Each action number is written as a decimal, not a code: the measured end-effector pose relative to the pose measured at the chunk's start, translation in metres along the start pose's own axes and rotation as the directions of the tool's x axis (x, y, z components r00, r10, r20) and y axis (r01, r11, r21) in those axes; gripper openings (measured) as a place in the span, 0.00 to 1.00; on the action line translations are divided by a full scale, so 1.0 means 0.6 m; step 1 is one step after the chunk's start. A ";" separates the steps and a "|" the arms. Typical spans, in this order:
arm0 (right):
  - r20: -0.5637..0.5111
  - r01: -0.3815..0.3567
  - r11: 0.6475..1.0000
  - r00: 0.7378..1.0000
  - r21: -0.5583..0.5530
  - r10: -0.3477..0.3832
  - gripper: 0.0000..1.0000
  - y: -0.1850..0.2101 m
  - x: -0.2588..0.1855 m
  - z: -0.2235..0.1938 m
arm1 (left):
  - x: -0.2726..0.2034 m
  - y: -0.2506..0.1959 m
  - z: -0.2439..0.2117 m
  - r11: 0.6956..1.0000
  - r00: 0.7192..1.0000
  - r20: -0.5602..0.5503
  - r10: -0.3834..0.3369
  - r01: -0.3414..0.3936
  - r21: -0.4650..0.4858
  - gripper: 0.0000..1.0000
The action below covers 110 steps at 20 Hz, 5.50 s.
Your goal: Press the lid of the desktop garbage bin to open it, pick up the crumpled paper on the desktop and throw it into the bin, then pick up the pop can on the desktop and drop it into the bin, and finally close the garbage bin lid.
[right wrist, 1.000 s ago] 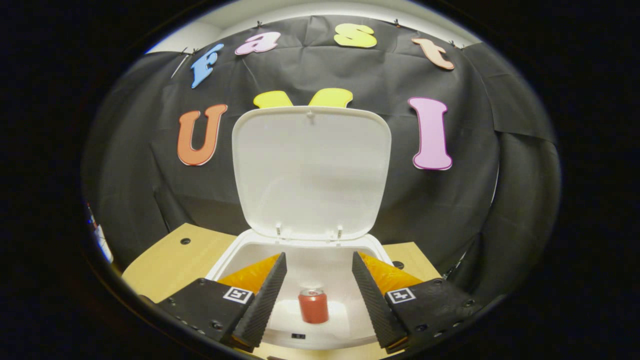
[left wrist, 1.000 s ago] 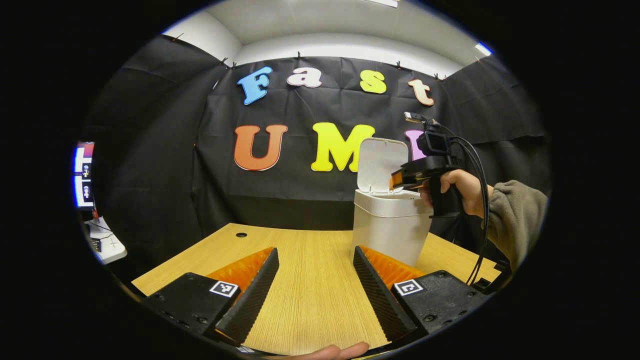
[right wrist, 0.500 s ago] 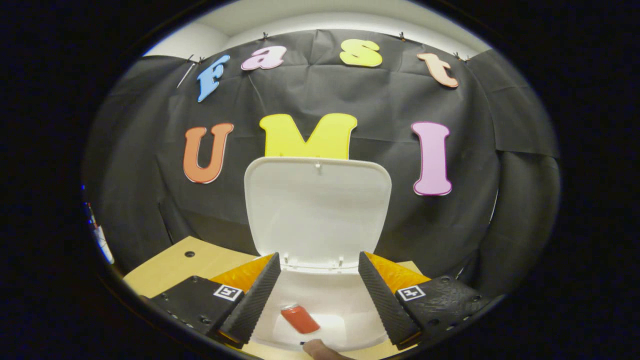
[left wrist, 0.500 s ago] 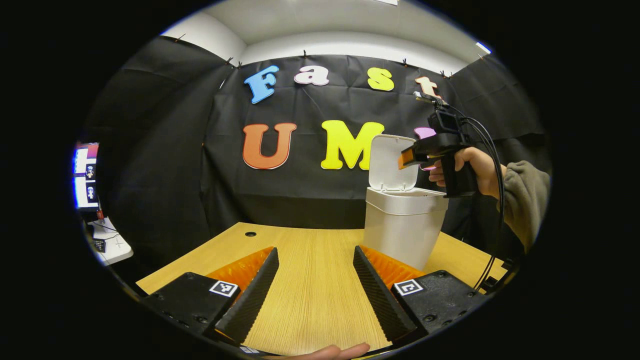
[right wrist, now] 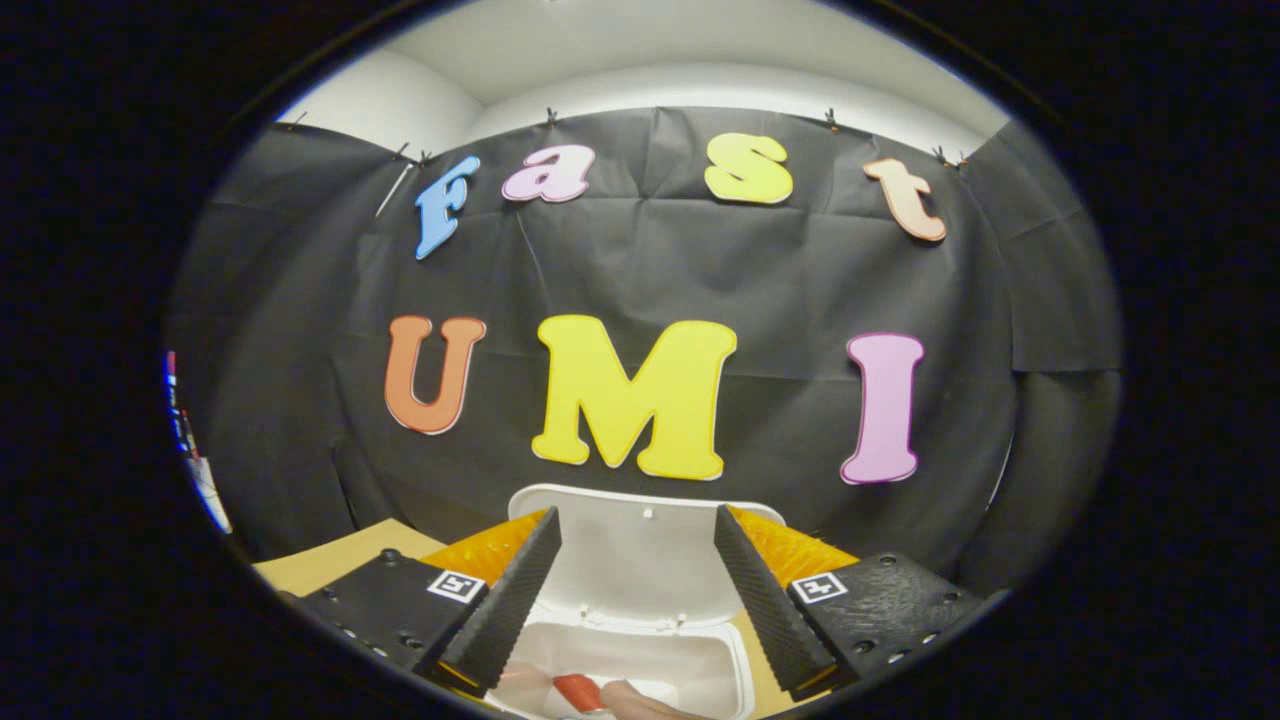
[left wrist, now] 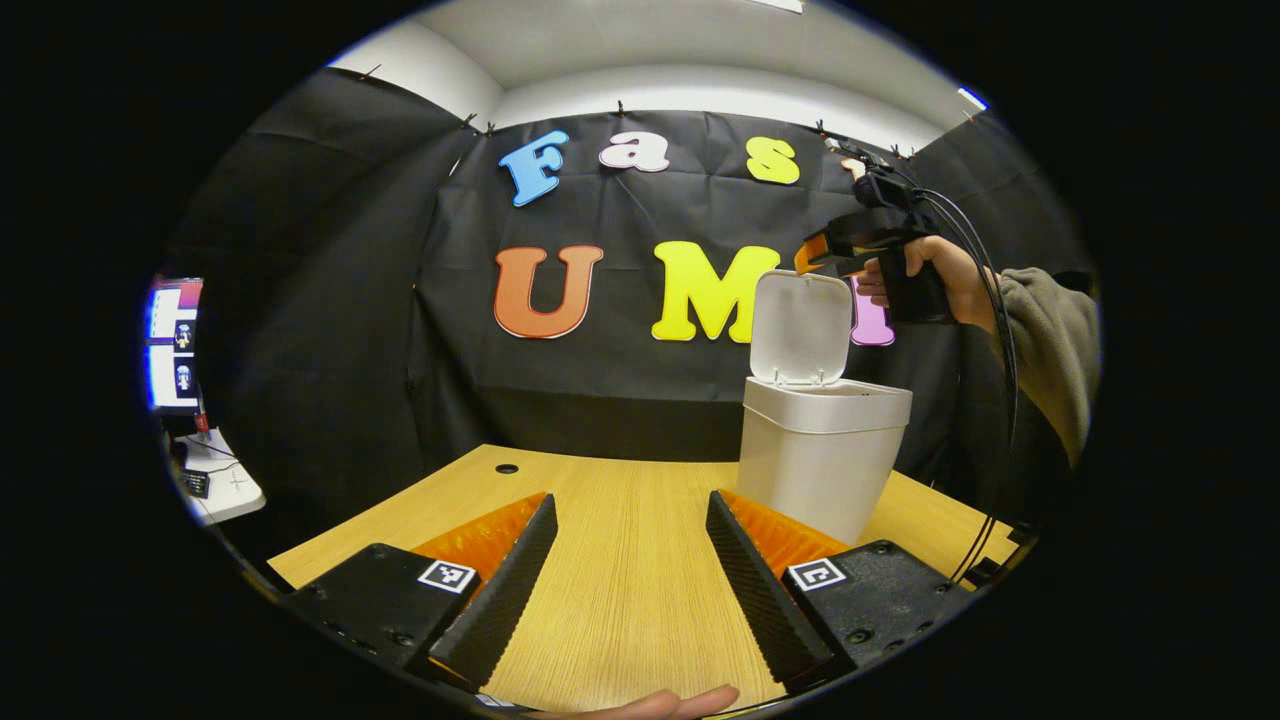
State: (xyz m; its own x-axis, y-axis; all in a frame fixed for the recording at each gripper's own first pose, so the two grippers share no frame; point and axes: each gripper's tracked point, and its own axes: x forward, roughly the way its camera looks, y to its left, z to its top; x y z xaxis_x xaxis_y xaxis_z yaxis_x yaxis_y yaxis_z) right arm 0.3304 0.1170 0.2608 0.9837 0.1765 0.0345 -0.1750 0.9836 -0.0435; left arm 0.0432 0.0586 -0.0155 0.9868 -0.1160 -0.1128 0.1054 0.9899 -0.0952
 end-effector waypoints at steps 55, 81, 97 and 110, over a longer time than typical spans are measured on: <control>-0.326 0.064 0.997 0.944 0.052 -0.044 0.95 -0.030 -0.088 -0.304 | -0.001 -0.035 -0.033 0.998 0.999 -0.050 0.007 -0.003 0.069 0.96; -0.161 0.157 0.979 0.978 0.128 -0.135 0.97 -0.021 -0.143 -0.315 | -0.003 -0.042 -0.031 0.998 0.998 -0.059 -0.010 0.014 0.059 0.96; 0.002 0.146 0.988 0.989 0.053 -0.146 0.98 -0.017 -0.328 -0.310 | 0.002 -0.043 -0.035 0.998 0.998 -0.060 -0.008 0.011 0.055 0.96; -0.033 0.156 0.987 0.987 0.046 -0.155 0.98 -0.066 -0.564 -0.417 | -0.016 -0.074 -0.001 0.996 0.999 0.032 -0.022 0.019 0.091 0.96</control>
State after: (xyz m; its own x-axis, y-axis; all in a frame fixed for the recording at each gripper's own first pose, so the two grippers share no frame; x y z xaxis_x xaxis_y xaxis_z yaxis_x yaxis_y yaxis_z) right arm 0.0148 0.0094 0.0008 0.9998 0.0207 0.0077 -0.0207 0.9998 0.0083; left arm 0.0289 0.0157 -0.0107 0.9877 -0.1354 -0.0786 0.1353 0.9908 -0.0074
